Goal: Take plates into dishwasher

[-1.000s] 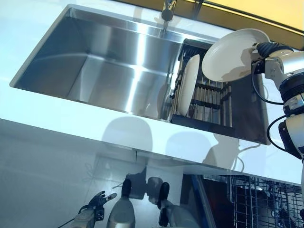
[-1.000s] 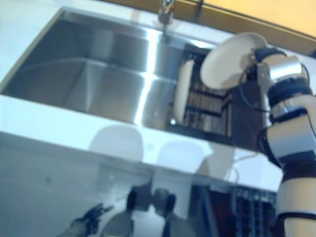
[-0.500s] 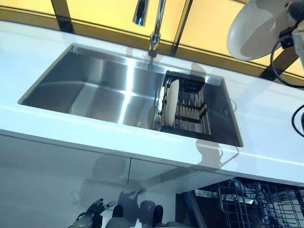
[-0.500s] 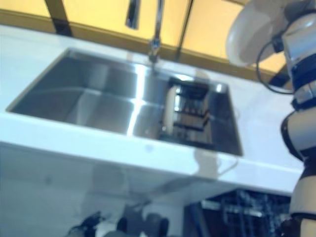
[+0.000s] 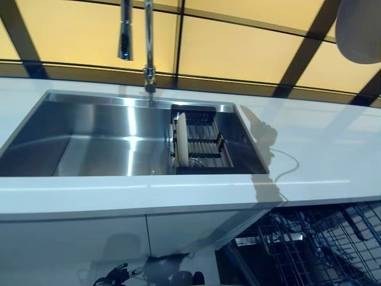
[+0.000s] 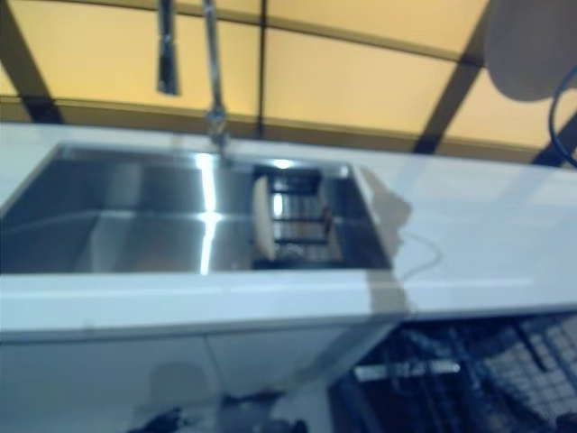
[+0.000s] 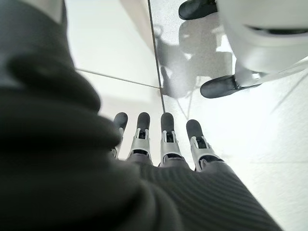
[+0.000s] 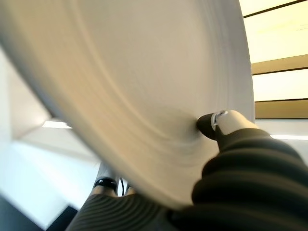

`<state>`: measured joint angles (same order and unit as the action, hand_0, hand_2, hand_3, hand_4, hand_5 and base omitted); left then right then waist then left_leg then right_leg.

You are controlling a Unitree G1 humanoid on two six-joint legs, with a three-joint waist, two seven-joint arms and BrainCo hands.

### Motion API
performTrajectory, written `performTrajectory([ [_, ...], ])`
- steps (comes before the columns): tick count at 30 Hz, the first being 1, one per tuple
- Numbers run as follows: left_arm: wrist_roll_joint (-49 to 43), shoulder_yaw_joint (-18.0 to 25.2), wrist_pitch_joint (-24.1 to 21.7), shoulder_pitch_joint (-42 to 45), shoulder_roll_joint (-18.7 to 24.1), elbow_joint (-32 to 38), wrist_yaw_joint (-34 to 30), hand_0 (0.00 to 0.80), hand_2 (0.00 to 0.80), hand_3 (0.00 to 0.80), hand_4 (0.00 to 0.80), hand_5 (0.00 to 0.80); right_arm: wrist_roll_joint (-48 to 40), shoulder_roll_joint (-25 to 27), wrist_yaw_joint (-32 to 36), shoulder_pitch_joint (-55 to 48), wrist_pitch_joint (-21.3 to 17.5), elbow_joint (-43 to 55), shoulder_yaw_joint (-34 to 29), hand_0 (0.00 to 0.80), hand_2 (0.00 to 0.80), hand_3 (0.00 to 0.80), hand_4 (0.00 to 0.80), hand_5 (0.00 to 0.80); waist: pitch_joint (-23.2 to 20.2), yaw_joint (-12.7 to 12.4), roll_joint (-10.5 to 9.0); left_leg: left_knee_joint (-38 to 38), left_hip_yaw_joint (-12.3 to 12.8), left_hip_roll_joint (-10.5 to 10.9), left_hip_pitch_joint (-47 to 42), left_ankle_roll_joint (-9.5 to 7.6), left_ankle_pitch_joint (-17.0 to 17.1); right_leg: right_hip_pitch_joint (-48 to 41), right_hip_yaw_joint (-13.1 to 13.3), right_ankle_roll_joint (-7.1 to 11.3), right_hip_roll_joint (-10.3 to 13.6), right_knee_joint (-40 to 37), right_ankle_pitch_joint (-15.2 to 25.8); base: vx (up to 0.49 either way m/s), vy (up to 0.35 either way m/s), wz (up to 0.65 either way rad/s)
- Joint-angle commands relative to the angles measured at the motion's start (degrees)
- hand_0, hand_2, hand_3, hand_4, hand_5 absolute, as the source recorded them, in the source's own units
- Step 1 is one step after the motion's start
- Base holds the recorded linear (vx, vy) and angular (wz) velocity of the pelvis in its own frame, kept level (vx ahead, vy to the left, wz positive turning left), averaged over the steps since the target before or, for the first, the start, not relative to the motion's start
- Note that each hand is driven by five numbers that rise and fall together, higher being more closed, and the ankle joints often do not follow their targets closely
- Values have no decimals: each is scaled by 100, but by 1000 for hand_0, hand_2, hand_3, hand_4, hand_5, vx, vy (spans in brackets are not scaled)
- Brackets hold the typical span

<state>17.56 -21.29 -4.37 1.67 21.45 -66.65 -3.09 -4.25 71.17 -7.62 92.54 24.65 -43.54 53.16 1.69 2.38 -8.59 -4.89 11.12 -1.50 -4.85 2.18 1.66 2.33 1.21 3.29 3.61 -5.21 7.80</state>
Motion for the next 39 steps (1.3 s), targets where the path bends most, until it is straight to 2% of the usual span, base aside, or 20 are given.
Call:
performTrajectory([
  [1,-302,12,-20,-262,69,-121,-123,0,0,0,0,0,353,643,79,148,-419,6,105,800,800,800,800,800,148,56,33,-11,-473,-103,-135,-51,-338,-197,25,497,100,21,-4,11,-47,-17],
  [7,-440,14,-2,-276,-44,-99,-192,0,0,0,0,0,559,1129,300,-1149,-730,254,-876,800,800,800,800,800,159,344,152,-11,-238,-209,-197,14,-352,-141,170,477,35,21,-46,6,-58,-20],
  [15,-487,-30,30,-424,-145,-73,-227,0,0,0,0,0,944,1339,277,-2542,-952,469,-2101,800,800,800,800,800,363,789,376,-11,88,-320,-156,96,-336,94,388,427,-32,21,-40,-56,-39,-14],
  [19,-456,-18,33,-446,-223,-55,-194,0,0,0,0,0,1037,1400,263,-3259,-1127,634,-2660,800,800,800,800,800,436,1008,473,-11,231,-352,-150,127,-334,184,521,424,-71,21,-21,-24,-6,-18],
  [21,-466,14,24,-465,-272,-44,-175,0,0,0,0,0,1141,1434,328,-3860,-1304,760,-3150,800,800,800,800,800,473,1165,533,-11,318,-366,-145,145,-342,264,609,429,-87,21,2,-19,-5,-9],
  [25,-397,52,3,-543,-311,3,-132,0,0,0,0,0,1278,1402,299,-4838,-1477,973,-3960,800,800,800,800,800,581,1384,624,-11,446,-366,-122,162,-361,416,703,431,-97,21,47,-43,15,-17],
  [31,-375,72,24,-596,-353,78,-141,0,0,0,0,0,1779,1213,190,-6243,-1643,1375,-5076,800,800,800,800,800,707,1572,734,-11,537,-334,-60,160,-366,570,767,433,-101,50,67,-36,14,-17],
  [34,-378,71,20,-590,-374,96,-126,0,0,0,0,0,1962,1105,208,-6734,-1671,1619,-5425,800,800,800,800,800,731,1603,765,-11,549,-317,-51,157,-370,605,779,437,-96,54,75,-11,21,-8],
  [39,-369,127,20,-647,-456,107,-81,0,0,0,0,0,2785,822,164,-7349,-1634,2049,-5740,800,800,800,800,800,771,1655,826,-11,573,-288,-48,140,-392,658,789,431,-89,65,75,-3,10,-2],
])
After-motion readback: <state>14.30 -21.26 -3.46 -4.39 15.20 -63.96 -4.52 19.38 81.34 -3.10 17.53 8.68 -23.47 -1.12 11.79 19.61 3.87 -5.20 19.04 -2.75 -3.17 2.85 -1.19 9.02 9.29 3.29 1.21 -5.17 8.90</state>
